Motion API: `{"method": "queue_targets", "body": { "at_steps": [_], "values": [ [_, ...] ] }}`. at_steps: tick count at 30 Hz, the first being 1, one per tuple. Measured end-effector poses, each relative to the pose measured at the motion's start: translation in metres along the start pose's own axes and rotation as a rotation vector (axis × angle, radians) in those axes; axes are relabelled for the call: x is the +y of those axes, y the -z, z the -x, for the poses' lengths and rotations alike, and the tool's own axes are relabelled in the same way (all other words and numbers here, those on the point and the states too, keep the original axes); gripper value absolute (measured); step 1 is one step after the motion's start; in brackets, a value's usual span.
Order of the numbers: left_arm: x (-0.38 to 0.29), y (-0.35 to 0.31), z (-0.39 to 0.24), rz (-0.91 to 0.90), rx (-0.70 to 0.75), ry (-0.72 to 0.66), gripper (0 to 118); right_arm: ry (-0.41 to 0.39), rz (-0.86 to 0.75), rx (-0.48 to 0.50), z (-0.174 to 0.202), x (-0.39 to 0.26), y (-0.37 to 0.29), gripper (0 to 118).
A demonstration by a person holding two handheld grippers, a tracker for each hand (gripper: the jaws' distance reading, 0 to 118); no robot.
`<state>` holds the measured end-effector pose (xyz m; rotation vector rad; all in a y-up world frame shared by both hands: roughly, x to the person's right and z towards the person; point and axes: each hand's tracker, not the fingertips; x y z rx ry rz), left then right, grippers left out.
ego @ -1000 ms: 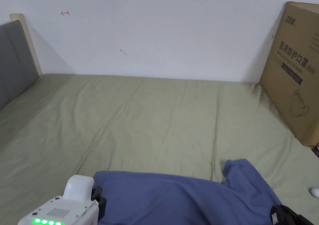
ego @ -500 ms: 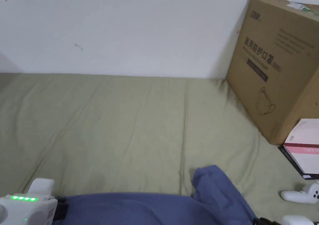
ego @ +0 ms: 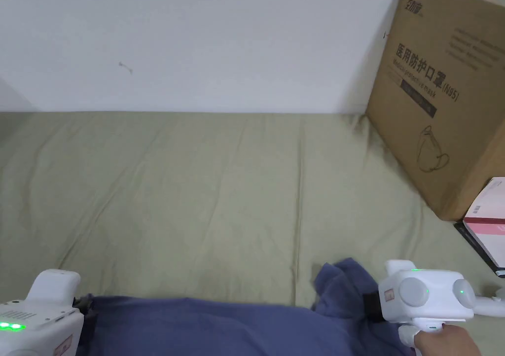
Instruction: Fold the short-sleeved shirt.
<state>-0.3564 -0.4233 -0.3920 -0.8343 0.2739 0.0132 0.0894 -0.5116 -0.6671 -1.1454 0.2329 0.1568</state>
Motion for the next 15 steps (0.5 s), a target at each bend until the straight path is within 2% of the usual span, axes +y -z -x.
{"method": "queue_targets", "body": {
  "at_steps": [1, 2, 3, 7, 11, 15],
  "values": [
    [0.001, -0.001, 0.001, -0.003, -0.007, -0.003, 7, -0.003, -0.016, 0.014, 0.000, 0.000, -0.006, 41],
    [0.001, -0.002, 0.002, -0.005, -0.008, -0.005, 7, -0.004, -0.018, 0.041, 0.001, -0.001, -0.013, 6],
    [0.001, -0.004, 0.002, -0.008, -0.009, -0.009, 7, -0.011, -0.045, 0.009, 0.000, -0.003, -0.019, 0],
    [-0.001, -0.023, 0.009, -0.056, -0.019, -0.050, 6, -0.014, -0.190, 0.078, -0.012, -0.015, -0.077, 0],
    [-0.011, -0.083, 0.016, -0.159, -0.038, -0.094, 6, -0.055, -0.338, 0.147, -0.019, -0.054, -0.159, 0],
    [-0.046, -0.149, 0.028, -0.218, -0.055, -0.133, 6, -0.042, -0.445, 0.207, -0.029, -0.114, -0.229, 0]
  ]
}}
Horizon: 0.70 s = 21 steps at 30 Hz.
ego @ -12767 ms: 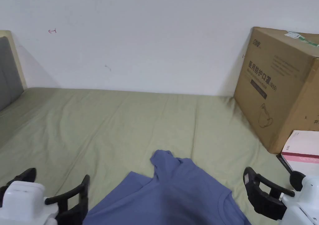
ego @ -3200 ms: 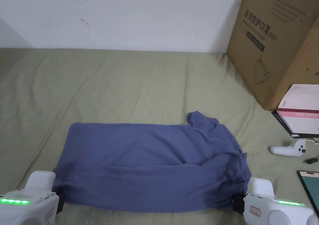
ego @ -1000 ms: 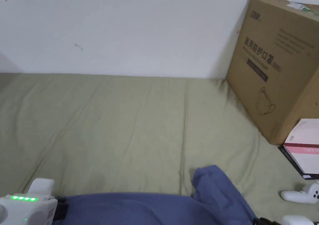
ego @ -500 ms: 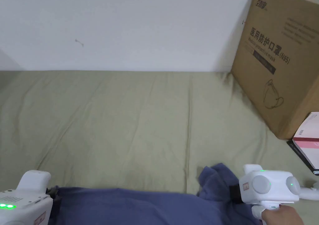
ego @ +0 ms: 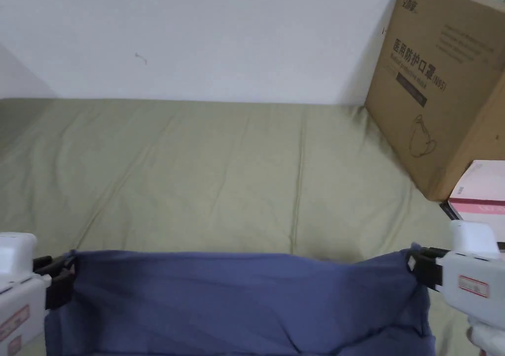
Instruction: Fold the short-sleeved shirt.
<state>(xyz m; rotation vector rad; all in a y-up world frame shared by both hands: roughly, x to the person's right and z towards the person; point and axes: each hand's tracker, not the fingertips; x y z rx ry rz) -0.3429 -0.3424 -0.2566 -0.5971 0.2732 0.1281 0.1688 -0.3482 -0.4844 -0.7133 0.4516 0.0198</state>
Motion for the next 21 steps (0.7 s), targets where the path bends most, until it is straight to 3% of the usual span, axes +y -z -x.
{"method": "queue_targets", "body": {
  "at_steps": [3, 6, 10, 15, 16, 17, 18, 19, 20, 21],
  "values": [
    [-0.034, -0.041, 0.006, 0.012, -0.006, -0.007, 6, -0.018, -0.004, 0.003, 0.006, -0.041, -0.046, 0],
    [-0.087, -0.055, 0.011, 0.163, -0.001, 0.030, 6, -0.048, 0.080, -0.016, 0.012, -0.098, -0.060, 0],
    [-0.149, -0.034, 0.019, 0.368, -0.034, -0.039, 6, 0.015, 0.219, -0.054, 0.010, -0.165, -0.032, 0],
    [-0.165, -0.022, 0.009, 0.367, 0.036, -0.075, 6, 0.060, 0.247, -0.091, 0.009, -0.178, -0.019, 0],
    [-0.161, -0.025, 0.009, 0.334, 0.043, -0.092, 11, 0.073, 0.230, -0.091, 0.010, -0.174, -0.023, 0],
    [-0.151, -0.038, 0.003, 0.270, 0.070, -0.089, 28, 0.081, 0.209, -0.093, 0.011, -0.168, -0.031, 5],
    [-0.143, -0.046, -0.001, 0.229, 0.085, -0.072, 74, 0.087, 0.187, -0.093, 0.013, -0.162, -0.038, 31],
    [-0.132, -0.060, -0.009, 0.170, 0.078, -0.032, 98, 0.090, 0.152, -0.094, 0.016, -0.153, -0.052, 64],
    [-0.121, -0.076, -0.019, 0.073, 0.073, -0.006, 107, 0.077, 0.092, -0.090, 0.024, -0.144, -0.066, 91],
    [-0.112, -0.091, -0.027, -0.045, 0.043, 0.015, 107, 0.060, -0.006, -0.067, 0.035, -0.134, -0.081, 102]
  ]
}}
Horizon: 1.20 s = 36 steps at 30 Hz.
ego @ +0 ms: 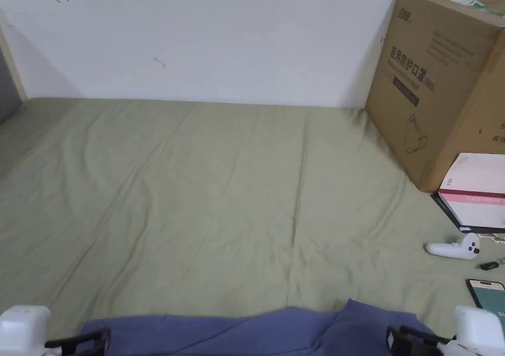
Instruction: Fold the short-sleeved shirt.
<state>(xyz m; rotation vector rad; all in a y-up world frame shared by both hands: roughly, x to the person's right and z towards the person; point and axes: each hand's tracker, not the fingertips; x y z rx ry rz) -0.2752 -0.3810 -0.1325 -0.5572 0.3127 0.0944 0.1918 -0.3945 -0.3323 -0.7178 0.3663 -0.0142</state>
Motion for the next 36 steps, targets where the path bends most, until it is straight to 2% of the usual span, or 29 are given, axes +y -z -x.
{"method": "queue_targets", "body": {
  "at_steps": [3, 6, 7, 8, 9, 10, 11, 16, 19, 23, 24, 26, 27, 28, 31, 34, 36],
  "values": [
    [0.028, -0.037, -0.032, -0.293, -0.012, 0.042, 108, -0.039, -0.305, 0.101, 0.034, 0.018, -0.042, 102],
    [0.038, -0.046, -0.043, -0.424, -0.020, 0.058, 106, -0.115, -0.537, 0.134, 0.069, 0.020, -0.066, 99],
    [0.040, -0.048, -0.048, -0.441, -0.015, 0.065, 99, -0.131, -0.564, 0.135, 0.078, 0.020, -0.068, 92],
    [0.042, -0.048, -0.055, -0.434, 0.000, 0.065, 84, -0.147, -0.578, 0.128, 0.087, 0.020, -0.069, 74],
    [0.044, -0.047, -0.058, -0.430, 0.003, 0.070, 47, -0.147, -0.558, 0.120, 0.094, 0.020, -0.068, 31],
    [0.045, -0.046, -0.060, -0.424, 0.009, 0.074, 19, -0.147, -0.553, 0.116, 0.096, 0.020, -0.065, 9],
    [0.046, -0.043, -0.060, -0.408, 0.012, 0.081, 6, -0.147, -0.550, 0.114, 0.100, 0.019, -0.064, 8],
    [0.039, -0.029, -0.029, -0.284, -0.017, -0.007, 6, -0.152, -0.521, 0.141, 0.106, 0.015, -0.064, 8],
    [0.017, -0.002, 0.018, -0.100, -0.014, -0.054, 6, -0.170, -0.489, 0.145, 0.106, 0.012, -0.062, 8],
    [-0.029, 0.041, 0.078, 0.158, -0.094, -0.231, 16, -0.177, -0.452, 0.155, 0.109, 0.002, -0.054, 8],
    [-0.038, 0.046, 0.084, 0.187, -0.089, -0.244, 29, -0.180, -0.443, 0.150, 0.111, 0.000, -0.052, 8],
    [-0.056, 0.061, 0.098, 0.262, -0.124, -0.270, 84, -0.181, -0.424, 0.150, 0.115, -0.003, -0.050, 8],
    [-0.064, 0.068, 0.108, 0.288, -0.179, -0.327, 108, -0.180, -0.413, 0.152, 0.117, -0.004, -0.049, 8],
    [-0.072, 0.075, 0.120, 0.285, -0.204, -0.395, 113, -0.183, -0.408, 0.150, 0.119, -0.004, -0.048, 8],
    [-0.098, 0.104, 0.146, 0.327, -0.336, -0.633, 112, -0.191, -0.399, 0.148, 0.125, -0.005, -0.048, 8],
    [-0.122, 0.133, 0.151, 0.347, -0.570, -0.833, 114, -0.197, -0.391, 0.147, 0.130, -0.003, -0.049, 8],
    [-0.132, 0.146, 0.158, 0.249, -0.738, -0.963, 118, -0.205, -0.390, 0.143, 0.133, 0.000, -0.050, 8]
  ]
}}
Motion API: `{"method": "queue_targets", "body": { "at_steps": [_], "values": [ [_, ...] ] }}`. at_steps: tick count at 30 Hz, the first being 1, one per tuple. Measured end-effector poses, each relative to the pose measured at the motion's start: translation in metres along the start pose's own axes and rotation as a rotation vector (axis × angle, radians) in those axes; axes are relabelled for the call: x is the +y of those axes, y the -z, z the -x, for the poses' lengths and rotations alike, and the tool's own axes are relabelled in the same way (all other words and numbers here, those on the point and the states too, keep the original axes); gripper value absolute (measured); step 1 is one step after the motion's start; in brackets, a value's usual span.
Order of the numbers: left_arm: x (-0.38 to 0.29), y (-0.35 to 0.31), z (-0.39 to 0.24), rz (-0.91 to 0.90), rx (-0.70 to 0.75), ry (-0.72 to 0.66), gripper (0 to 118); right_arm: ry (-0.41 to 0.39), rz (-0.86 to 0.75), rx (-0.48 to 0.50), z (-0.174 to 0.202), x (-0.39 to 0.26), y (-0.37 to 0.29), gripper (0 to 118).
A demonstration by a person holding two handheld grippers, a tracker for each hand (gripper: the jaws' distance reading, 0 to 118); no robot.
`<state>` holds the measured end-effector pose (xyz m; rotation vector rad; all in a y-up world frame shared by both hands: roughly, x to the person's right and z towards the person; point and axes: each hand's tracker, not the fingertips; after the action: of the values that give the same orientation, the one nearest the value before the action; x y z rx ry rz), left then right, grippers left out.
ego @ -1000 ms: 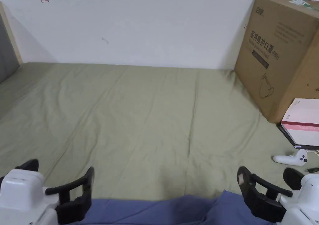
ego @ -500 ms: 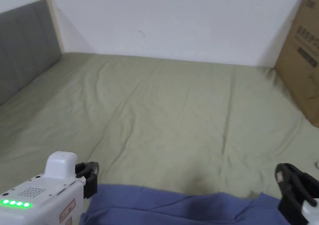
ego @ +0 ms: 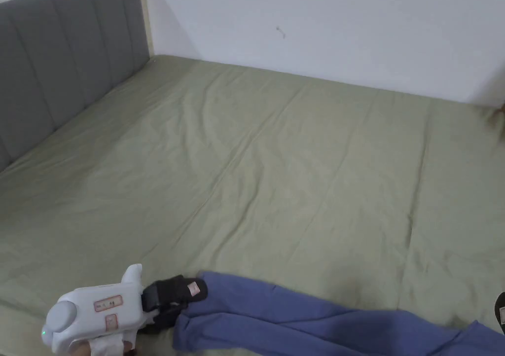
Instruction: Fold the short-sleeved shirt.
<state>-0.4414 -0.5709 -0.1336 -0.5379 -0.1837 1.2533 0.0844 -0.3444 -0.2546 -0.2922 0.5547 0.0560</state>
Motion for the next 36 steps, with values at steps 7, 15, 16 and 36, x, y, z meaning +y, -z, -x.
{"method": "queue_targets", "body": {
  "at_steps": [7, 15, 16, 36],
  "values": [
    [-0.010, 0.056, -0.010, 0.137, -0.002, -0.049, 35, 0.009, -0.005, -0.007, 0.003, 0.008, -0.001, 8],
    [0.004, 0.048, -0.043, 0.061, 0.363, 0.023, 4, 0.020, 0.000, -0.020, 0.001, 0.007, -0.003, 8],
    [0.010, 0.040, -0.051, 0.015, 0.412, 0.041, 4, 0.021, 0.001, -0.021, 0.000, 0.006, -0.003, 8],
    [-0.153, 0.234, -0.188, 0.037, 0.744, 0.671, 4, 0.103, -0.020, 0.014, -0.015, -0.012, -0.009, 8]
  ]
}}
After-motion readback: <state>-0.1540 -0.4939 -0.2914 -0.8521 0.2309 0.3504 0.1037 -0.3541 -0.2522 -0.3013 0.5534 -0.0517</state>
